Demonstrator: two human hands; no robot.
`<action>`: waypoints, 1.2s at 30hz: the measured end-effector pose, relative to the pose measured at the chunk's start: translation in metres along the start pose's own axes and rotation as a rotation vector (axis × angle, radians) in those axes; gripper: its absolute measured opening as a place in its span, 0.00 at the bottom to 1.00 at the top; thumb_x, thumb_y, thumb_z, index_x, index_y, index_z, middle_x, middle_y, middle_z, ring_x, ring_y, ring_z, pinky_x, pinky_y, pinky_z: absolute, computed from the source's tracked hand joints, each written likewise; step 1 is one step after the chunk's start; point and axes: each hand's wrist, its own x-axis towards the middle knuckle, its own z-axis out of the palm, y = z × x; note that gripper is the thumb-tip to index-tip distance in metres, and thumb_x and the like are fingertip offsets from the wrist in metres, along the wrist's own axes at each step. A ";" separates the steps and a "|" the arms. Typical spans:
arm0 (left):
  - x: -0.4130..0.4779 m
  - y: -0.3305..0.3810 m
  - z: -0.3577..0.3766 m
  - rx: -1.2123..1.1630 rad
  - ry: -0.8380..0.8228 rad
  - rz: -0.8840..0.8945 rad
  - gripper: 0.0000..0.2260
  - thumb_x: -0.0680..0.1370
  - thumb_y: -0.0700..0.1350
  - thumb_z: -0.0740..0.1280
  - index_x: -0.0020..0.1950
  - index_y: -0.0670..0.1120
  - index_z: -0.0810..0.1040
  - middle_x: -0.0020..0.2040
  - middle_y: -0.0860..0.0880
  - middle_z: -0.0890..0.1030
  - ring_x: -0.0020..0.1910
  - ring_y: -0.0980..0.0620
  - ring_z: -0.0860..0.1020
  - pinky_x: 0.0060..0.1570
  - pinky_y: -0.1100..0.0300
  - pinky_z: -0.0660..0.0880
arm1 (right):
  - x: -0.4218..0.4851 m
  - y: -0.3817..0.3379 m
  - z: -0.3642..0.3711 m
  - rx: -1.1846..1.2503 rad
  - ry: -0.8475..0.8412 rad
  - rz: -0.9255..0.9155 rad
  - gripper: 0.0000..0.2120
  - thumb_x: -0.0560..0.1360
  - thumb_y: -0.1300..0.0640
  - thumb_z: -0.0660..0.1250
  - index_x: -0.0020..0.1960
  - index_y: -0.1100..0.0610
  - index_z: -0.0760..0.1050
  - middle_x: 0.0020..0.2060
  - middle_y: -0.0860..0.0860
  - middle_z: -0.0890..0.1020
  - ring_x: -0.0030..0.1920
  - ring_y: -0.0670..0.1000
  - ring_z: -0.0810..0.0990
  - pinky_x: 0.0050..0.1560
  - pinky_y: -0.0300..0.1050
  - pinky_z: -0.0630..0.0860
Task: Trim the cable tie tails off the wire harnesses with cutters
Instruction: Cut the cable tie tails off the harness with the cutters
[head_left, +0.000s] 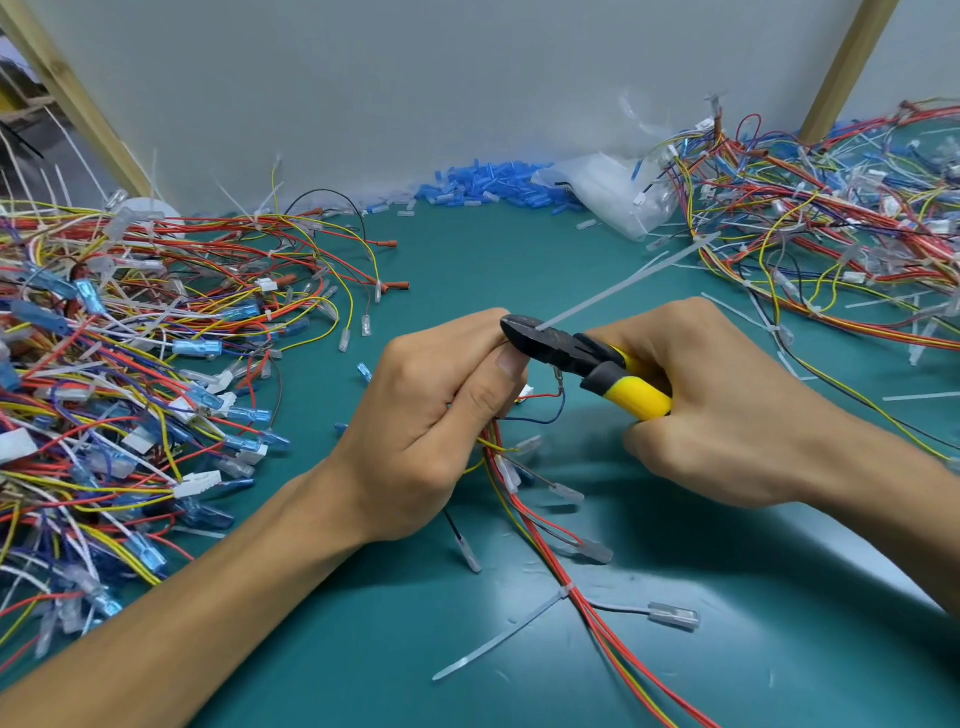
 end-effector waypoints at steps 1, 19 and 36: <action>0.000 0.000 0.000 -0.003 0.001 0.000 0.17 0.86 0.38 0.55 0.38 0.36 0.70 0.36 0.46 0.68 0.34 0.44 0.67 0.36 0.57 0.64 | 0.000 0.000 0.000 -0.006 0.005 0.000 0.11 0.57 0.63 0.60 0.34 0.58 0.57 0.30 0.56 0.58 0.31 0.49 0.53 0.29 0.44 0.49; 0.002 0.005 -0.002 -0.003 -0.044 0.028 0.15 0.86 0.37 0.55 0.40 0.38 0.70 0.37 0.48 0.67 0.34 0.45 0.66 0.37 0.57 0.63 | -0.002 0.000 0.002 0.000 0.039 -0.030 0.11 0.58 0.62 0.58 0.33 0.55 0.55 0.29 0.48 0.55 0.31 0.48 0.53 0.30 0.46 0.49; 0.002 0.004 -0.003 0.027 -0.052 0.039 0.15 0.85 0.37 0.56 0.39 0.38 0.71 0.37 0.47 0.67 0.35 0.45 0.66 0.38 0.57 0.63 | 0.003 0.006 -0.001 -0.120 0.057 -0.113 0.09 0.59 0.62 0.62 0.39 0.58 0.66 0.32 0.52 0.66 0.35 0.59 0.64 0.32 0.58 0.64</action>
